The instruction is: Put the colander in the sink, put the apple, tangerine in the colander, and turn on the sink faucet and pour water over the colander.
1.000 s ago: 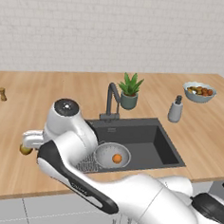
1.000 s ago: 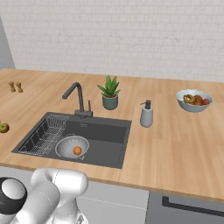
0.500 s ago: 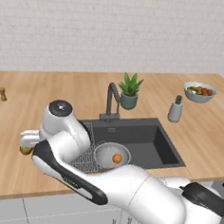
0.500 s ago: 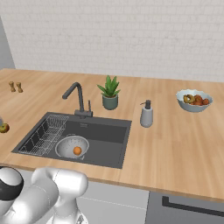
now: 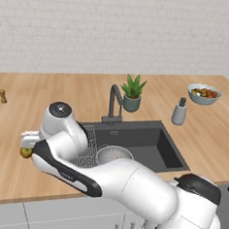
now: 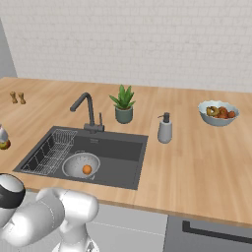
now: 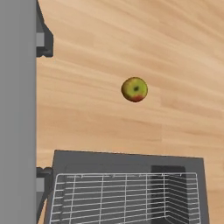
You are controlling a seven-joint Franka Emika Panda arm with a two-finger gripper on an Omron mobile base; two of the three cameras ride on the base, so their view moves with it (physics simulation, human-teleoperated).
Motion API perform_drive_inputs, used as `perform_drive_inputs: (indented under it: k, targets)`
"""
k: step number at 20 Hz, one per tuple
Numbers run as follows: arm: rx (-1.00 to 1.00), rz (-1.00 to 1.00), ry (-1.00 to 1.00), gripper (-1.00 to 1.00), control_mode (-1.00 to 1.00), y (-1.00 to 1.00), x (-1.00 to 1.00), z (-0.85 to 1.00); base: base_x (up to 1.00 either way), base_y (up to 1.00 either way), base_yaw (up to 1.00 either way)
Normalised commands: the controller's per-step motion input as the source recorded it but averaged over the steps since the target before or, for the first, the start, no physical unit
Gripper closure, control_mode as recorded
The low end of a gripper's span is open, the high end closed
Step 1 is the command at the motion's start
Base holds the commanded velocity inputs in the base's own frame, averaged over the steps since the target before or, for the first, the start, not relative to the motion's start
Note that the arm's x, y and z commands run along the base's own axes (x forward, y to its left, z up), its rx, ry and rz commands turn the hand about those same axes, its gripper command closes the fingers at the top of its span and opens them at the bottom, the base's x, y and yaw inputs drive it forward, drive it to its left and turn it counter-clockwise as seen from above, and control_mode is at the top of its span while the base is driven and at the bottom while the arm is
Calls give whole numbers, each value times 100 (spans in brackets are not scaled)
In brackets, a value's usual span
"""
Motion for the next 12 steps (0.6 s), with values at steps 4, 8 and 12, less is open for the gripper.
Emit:
perform_drive_inputs:
  k: [4, 8, 12]
  targets:
    - [0, 0, 3, -100, -100, 27, 17, -12, 0, 0, 0]
    - [0, 0, 2, -100, -100, 21, 13, -15, 0, 0, 0]
    - [0, 0, 0, -100, -100, 16, 18, -24, 0, 0, 0]
